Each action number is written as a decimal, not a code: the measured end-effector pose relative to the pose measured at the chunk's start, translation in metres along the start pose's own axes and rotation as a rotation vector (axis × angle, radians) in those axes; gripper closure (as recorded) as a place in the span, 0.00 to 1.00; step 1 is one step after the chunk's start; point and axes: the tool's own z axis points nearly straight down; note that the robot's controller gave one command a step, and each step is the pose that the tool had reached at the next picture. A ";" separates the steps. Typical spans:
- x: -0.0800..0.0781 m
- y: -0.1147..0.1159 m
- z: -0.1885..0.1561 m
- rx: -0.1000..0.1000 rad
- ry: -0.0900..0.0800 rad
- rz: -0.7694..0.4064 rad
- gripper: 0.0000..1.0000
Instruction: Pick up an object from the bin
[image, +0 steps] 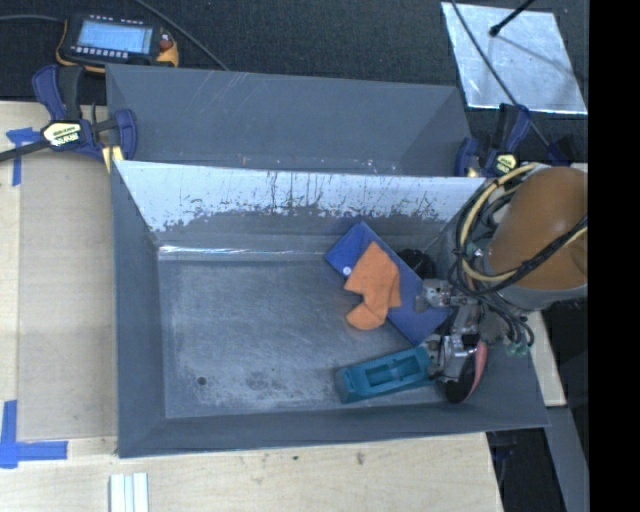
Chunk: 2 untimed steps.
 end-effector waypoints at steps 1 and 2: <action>-0.002 0.000 -0.004 0.001 -0.008 -0.003 0.00; 0.011 0.019 0.034 0.004 -0.011 -0.148 0.00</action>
Offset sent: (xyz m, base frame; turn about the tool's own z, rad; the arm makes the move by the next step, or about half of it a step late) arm -0.0198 0.0294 -0.0558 -0.2095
